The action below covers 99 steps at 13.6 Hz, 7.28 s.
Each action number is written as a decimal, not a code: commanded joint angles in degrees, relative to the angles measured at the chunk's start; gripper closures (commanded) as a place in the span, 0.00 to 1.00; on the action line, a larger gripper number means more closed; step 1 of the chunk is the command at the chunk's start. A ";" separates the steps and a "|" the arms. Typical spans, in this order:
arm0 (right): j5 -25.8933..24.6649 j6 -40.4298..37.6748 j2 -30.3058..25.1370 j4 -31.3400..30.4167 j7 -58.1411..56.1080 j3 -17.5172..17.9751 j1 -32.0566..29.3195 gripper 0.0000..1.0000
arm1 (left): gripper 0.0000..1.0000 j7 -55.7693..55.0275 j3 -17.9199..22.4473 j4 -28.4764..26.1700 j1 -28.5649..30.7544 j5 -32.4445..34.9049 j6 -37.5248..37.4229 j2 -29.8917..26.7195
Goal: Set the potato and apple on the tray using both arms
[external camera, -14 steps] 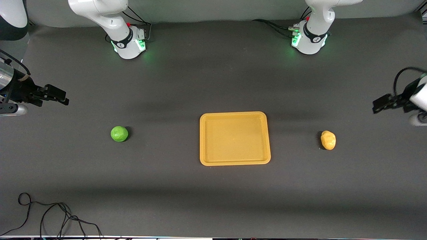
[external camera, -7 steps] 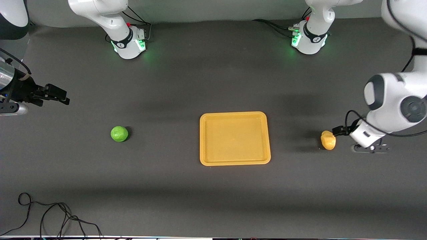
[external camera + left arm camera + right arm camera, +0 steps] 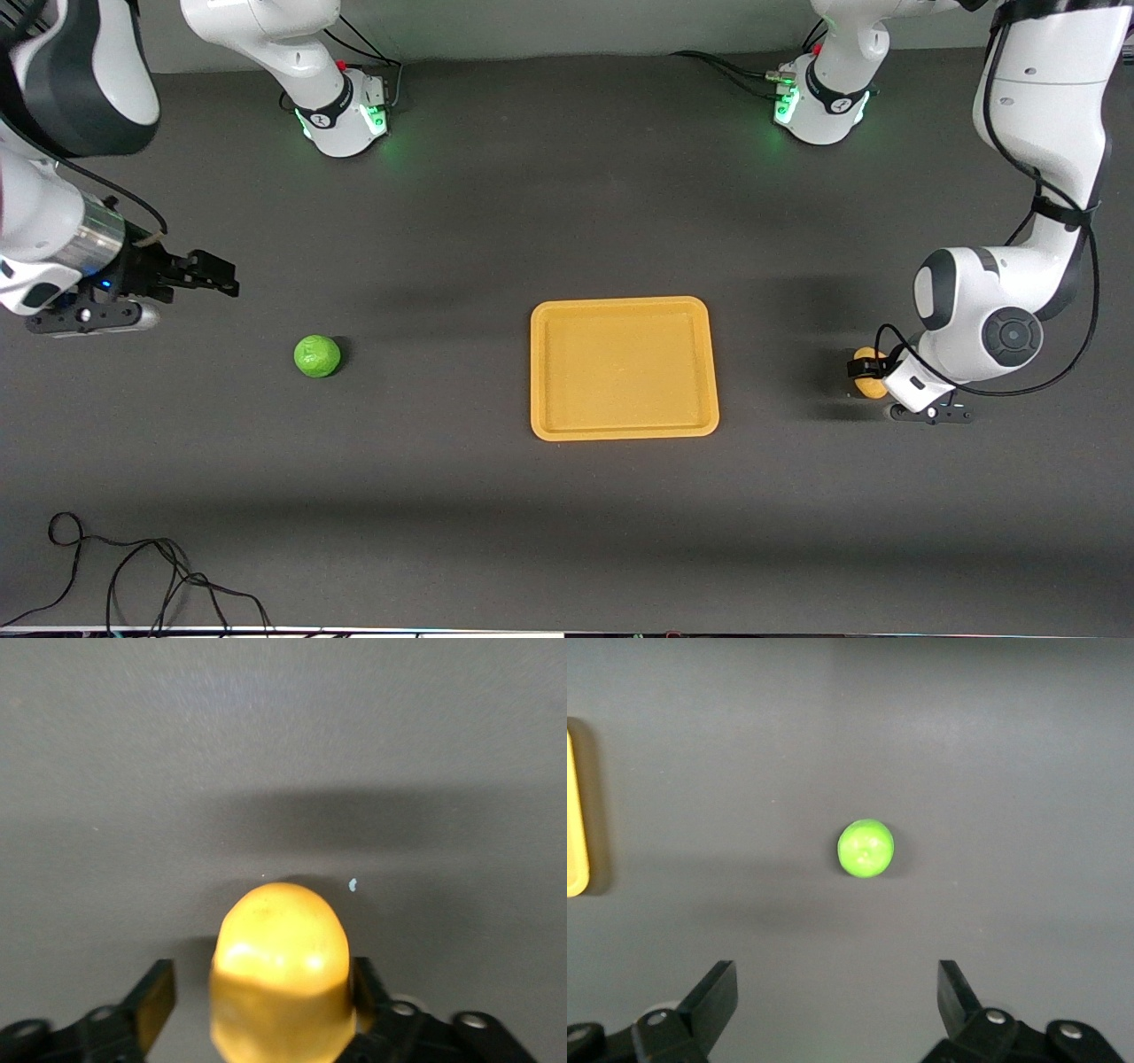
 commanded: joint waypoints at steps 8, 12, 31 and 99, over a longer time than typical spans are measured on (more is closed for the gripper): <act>-0.30 27.64 1.51 -23.20 0.45 -0.48 -0.08 0.00 | 0.85 -14.02 -0.69 3.28 -7.46 -0.82 -13.19 -10.88; -0.39 33.61 7.48 -23.40 0.27 -0.57 -0.08 0.00 | 0.84 -27.90 -6.31 9.71 -13.97 -0.82 -21.40 -10.46; 2.07 44.10 17.53 -20.76 1.50 -0.05 0.35 0.48 | 0.00 -40.95 -8.78 14.55 -23.92 3.83 -6.99 6.69; 1.12 -3.27 0.55 8.68 15.07 -8.83 12.23 0.00 | 0.00 1.59 -0.52 18.06 0.43 -3.02 -45.13 -32.34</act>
